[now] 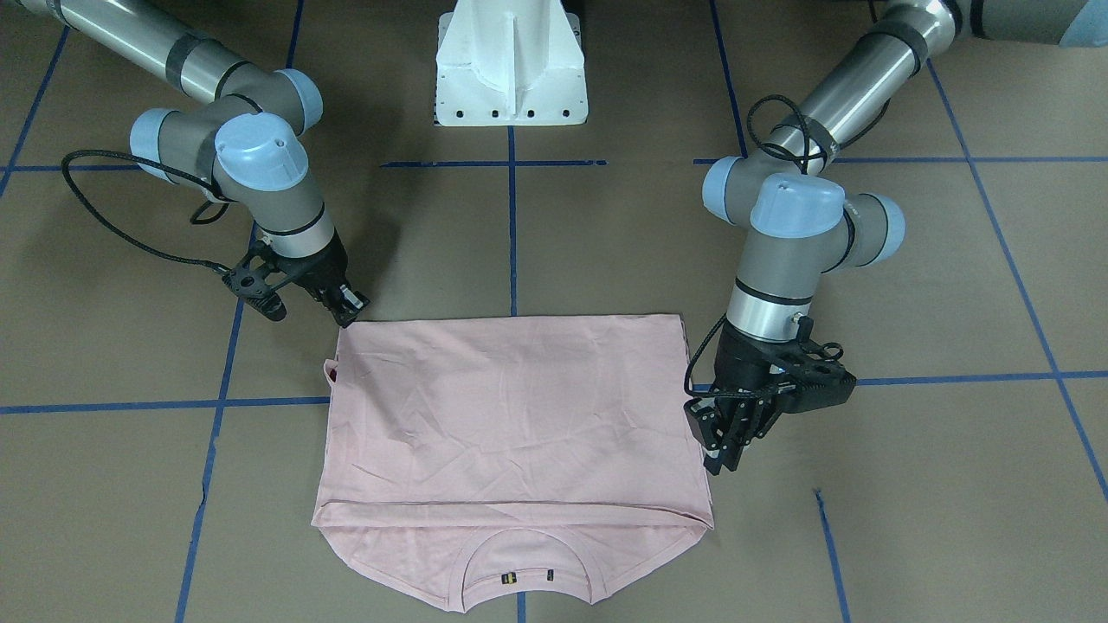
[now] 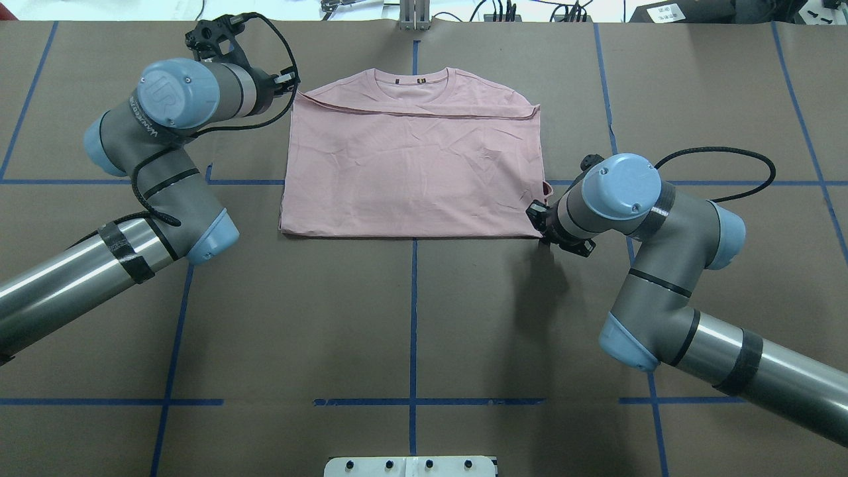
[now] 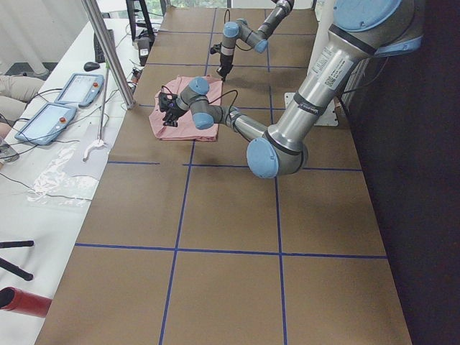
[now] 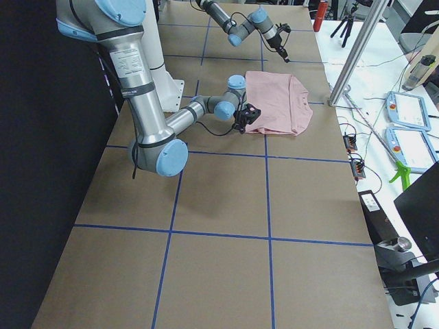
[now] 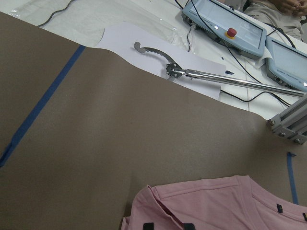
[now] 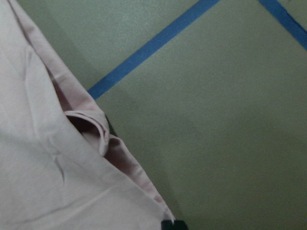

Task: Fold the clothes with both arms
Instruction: 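Grasp the corner with the right gripper and drag the shirt toward the robot, rotating it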

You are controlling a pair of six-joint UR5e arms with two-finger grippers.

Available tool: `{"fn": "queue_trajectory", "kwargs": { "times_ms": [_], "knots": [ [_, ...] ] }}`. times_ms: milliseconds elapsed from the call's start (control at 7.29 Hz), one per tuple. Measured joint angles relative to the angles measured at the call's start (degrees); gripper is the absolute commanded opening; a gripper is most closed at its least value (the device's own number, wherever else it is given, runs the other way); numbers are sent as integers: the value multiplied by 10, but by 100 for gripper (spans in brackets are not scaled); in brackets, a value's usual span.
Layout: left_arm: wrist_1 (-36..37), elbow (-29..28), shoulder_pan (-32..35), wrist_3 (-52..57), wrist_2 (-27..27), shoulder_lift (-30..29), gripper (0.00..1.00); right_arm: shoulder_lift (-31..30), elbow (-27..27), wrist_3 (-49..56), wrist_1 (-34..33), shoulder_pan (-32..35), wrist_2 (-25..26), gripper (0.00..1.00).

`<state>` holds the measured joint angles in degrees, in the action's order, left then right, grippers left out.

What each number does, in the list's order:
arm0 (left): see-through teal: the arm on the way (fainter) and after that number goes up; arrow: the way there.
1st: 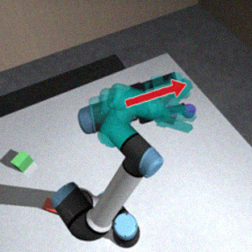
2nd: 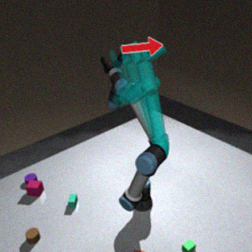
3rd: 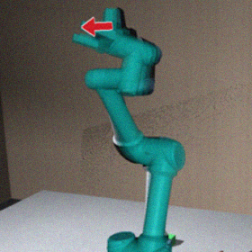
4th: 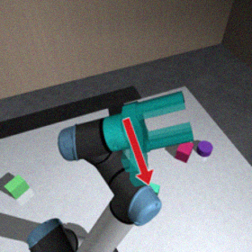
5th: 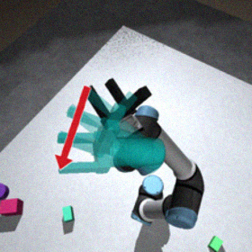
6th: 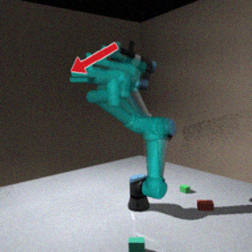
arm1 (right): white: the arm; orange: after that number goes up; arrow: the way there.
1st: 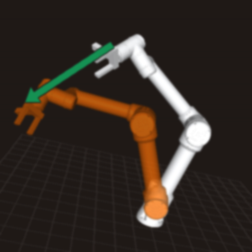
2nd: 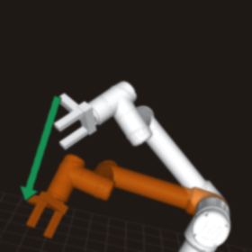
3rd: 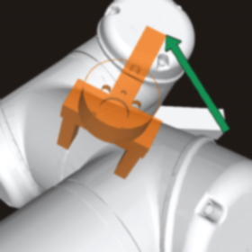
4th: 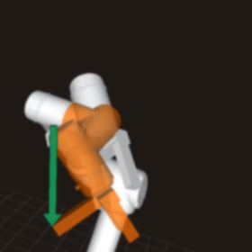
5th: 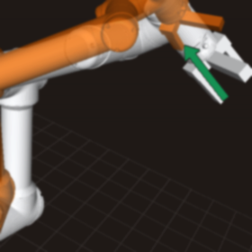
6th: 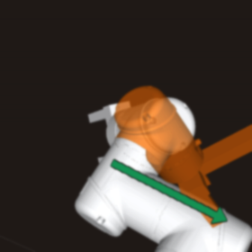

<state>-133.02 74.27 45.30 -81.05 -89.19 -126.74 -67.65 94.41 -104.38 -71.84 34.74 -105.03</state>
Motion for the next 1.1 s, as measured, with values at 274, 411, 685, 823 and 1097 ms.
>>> {"fn": "queue_trajectory", "kwargs": {
  "times_ms": [274, 411, 685, 823, 1097],
  "knots": [
    [2, 22, 0, 0, -1, 4, 32, -50, 92, 1, -23, -11, -14, 0],
    [2, 32, 1, -2, -1, 5, 32, -86, 168, 0, -56, -37, -23, 0],
    [2, 50, -1, -4, -3, 6, 32, -122, 300, -33, -158, -130, -37, 0],
    [2, 66, -2, -6, -20, 12, 33, -128, 335, -57, -189, -174, -60, 0],
    [1, 109, -5, -14, -81, 40, 36, -133, 357, -79, -206, -220, -130, 100]
  ]
}}
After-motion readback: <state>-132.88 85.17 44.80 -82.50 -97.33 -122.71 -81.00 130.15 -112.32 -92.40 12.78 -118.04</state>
